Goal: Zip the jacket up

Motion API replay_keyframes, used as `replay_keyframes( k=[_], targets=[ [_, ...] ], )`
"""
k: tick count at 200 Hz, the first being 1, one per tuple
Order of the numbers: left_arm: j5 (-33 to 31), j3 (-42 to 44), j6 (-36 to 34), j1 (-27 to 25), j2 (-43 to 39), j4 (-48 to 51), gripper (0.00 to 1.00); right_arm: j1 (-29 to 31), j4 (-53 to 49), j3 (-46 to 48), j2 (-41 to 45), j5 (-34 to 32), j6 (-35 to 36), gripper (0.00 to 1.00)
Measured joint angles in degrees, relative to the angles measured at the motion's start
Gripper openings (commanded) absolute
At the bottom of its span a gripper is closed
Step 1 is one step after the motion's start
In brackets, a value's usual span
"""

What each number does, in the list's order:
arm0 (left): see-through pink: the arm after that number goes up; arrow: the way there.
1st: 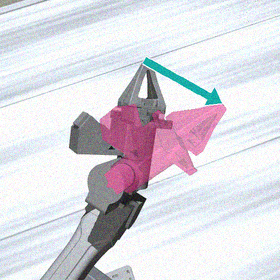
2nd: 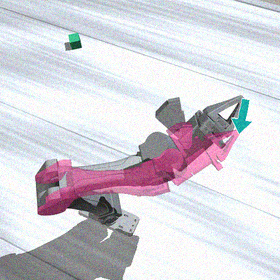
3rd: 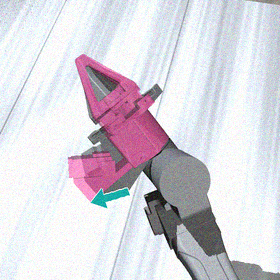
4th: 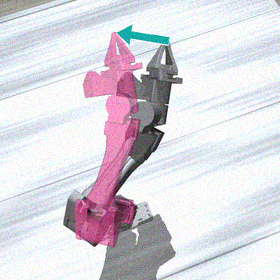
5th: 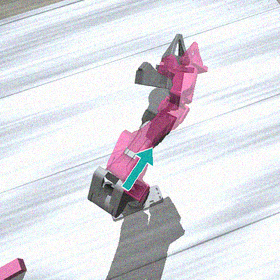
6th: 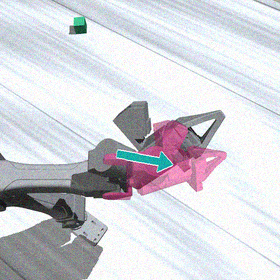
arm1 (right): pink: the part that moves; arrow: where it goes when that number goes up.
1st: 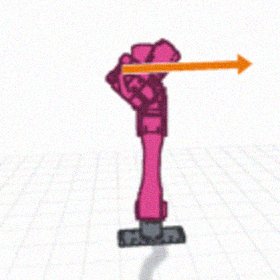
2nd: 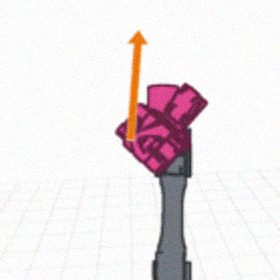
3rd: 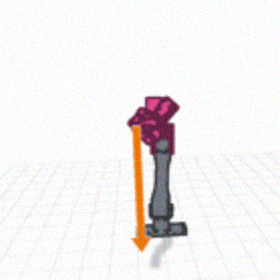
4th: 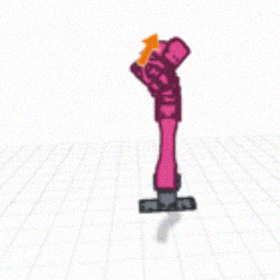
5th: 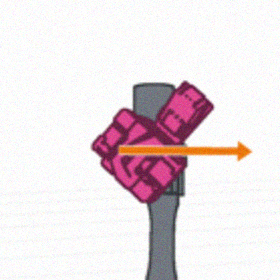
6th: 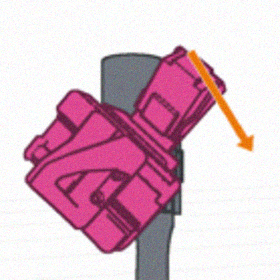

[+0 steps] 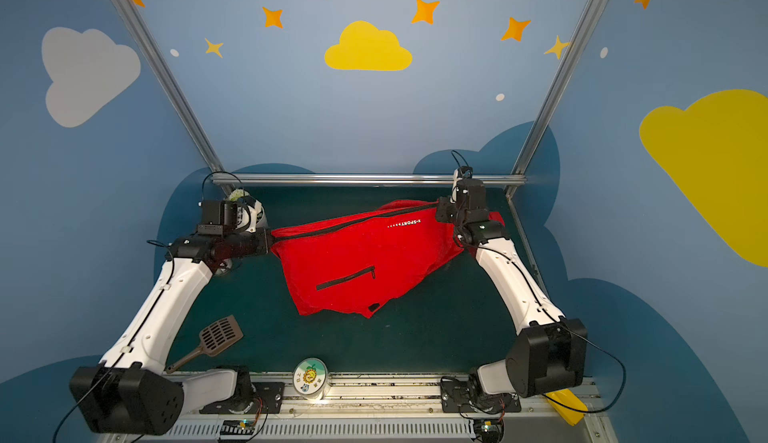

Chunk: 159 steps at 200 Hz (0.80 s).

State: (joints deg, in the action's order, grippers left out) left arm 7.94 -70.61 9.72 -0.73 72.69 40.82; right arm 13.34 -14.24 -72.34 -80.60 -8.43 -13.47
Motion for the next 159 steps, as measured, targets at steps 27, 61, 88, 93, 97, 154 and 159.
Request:
replay_keyframes(
  k=[27, 61, 88, 93, 97, 154, 159],
  targets=[
    [0.4, -2.5, -2.3, 0.3, 2.1, -0.8, 0.04, -0.2, 2.1, 6.3, 4.7, -5.6, -0.7, 0.00],
    [0.8, -0.4, -3.0, 0.2, 1.8, -1.5, 0.04, -0.5, 0.4, 15.2, 12.5, -12.9, -4.7, 0.00],
    [1.4, 6.9, -0.6, 0.0, -2.0, -2.3, 0.04, -0.8, -3.6, 21.9, 19.5, -17.0, -10.2, 0.00],
    [1.5, 8.3, 0.0, -0.2, -2.9, -2.4, 0.04, -0.9, -4.6, 23.2, 20.8, -17.6, -11.5, 0.00],
    [1.7, 9.6, 0.5, -0.4, -3.7, -2.3, 0.04, -0.9, -5.3, 24.0, 21.6, -17.9, -12.1, 0.00],
    [3.2, 20.1, 4.6, -3.8, -9.1, -1.7, 0.04, -1.4, -15.5, 35.7, 34.3, -21.7, -21.0, 0.00],
    [3.3, 21.0, 4.9, -4.0, -9.7, -1.7, 0.04, -1.5, -16.3, 36.4, 35.4, -21.8, -21.6, 0.00]
  ],
)
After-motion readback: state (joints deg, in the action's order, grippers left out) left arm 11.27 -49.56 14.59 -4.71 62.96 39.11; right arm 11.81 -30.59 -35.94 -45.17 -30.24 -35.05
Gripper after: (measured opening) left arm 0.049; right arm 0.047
